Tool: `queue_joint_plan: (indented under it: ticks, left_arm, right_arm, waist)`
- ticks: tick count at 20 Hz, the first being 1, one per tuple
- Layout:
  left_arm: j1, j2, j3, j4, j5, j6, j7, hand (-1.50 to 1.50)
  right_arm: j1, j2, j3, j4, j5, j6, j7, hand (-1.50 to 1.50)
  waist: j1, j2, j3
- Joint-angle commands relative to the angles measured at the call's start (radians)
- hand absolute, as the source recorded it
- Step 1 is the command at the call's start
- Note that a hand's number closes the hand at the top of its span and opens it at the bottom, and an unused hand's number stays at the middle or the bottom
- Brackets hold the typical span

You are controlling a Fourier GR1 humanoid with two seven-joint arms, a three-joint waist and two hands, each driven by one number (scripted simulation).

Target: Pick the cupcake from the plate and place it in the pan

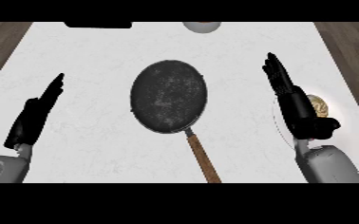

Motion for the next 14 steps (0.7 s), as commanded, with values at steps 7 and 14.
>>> queue_joint_plan:
  ticks: [7, 14]
  left_arm:
    - [0.059, -0.067, 0.002, -0.075, 0.019, 0.039, -0.038, 0.0]
    - [0.12, -0.122, -0.051, -0.194, -0.008, 0.089, 0.036, 0.0]
  right_arm:
    - [0.088, -0.306, -0.287, 0.305, 0.136, -0.203, 0.103, -1.5]
    - [0.24, -0.205, -0.49, 0.311, -0.029, -0.447, 0.318, -1.5]
  waist:
    - [-0.014, 0.039, 0.001]
    - [-0.022, 0.002, 0.018]
